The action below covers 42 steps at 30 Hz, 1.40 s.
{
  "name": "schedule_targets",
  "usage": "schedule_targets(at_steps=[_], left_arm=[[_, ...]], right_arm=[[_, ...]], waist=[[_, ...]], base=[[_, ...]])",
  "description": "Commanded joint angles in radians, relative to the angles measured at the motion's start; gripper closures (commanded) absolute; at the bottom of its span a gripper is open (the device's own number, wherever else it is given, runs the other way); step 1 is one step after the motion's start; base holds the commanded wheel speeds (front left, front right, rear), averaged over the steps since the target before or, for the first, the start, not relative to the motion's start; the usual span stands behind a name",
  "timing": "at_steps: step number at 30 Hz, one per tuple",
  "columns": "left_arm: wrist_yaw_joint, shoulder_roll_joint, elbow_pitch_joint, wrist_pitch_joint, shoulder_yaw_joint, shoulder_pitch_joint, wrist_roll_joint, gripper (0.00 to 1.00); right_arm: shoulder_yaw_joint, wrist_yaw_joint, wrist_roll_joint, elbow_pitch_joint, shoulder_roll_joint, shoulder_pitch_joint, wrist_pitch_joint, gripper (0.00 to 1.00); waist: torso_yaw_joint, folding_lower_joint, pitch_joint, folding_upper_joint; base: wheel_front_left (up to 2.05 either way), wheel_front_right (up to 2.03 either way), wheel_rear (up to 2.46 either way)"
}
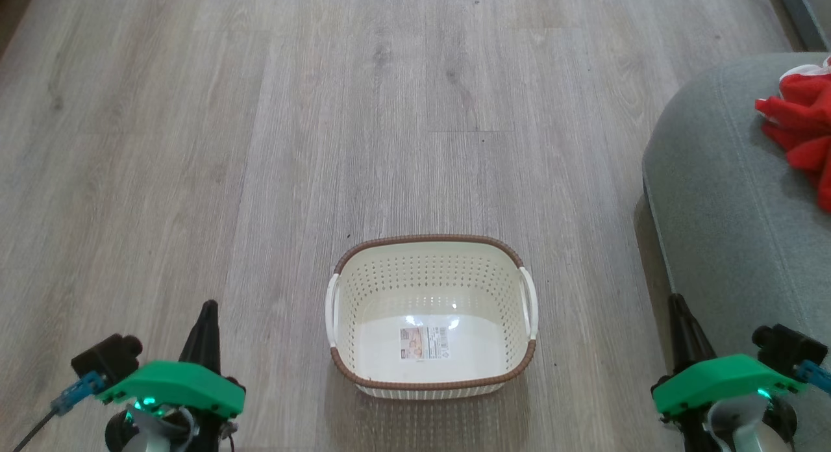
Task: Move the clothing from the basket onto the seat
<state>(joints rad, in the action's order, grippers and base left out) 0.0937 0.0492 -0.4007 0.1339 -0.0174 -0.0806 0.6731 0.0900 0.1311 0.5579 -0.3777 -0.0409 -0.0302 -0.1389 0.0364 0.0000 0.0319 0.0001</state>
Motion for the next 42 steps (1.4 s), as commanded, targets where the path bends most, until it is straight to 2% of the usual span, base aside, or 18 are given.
schedule_targets(at_steps=[1, 42], left_arm=[[0.006, 0.003, 0.040, -0.005, -0.020, -0.039, 0.028, 1.00], [0.021, 0.002, 0.095, -0.120, -0.057, -0.033, 0.458, 1.00]], right_arm=[[-0.001, 0.000, 0.033, 0.038, -0.006, -0.043, 0.005, 1.00], [0.011, 0.000, 0.516, 0.083, -0.007, -0.060, 0.122, 1.00]], waist=[[-0.001, 0.0000, 0.000, -0.0001], [-0.018, 0.0000, -0.014, -0.0001]], base=[[0.00, 0.00, 0.00], [0.00, 0.00, 0.00]])
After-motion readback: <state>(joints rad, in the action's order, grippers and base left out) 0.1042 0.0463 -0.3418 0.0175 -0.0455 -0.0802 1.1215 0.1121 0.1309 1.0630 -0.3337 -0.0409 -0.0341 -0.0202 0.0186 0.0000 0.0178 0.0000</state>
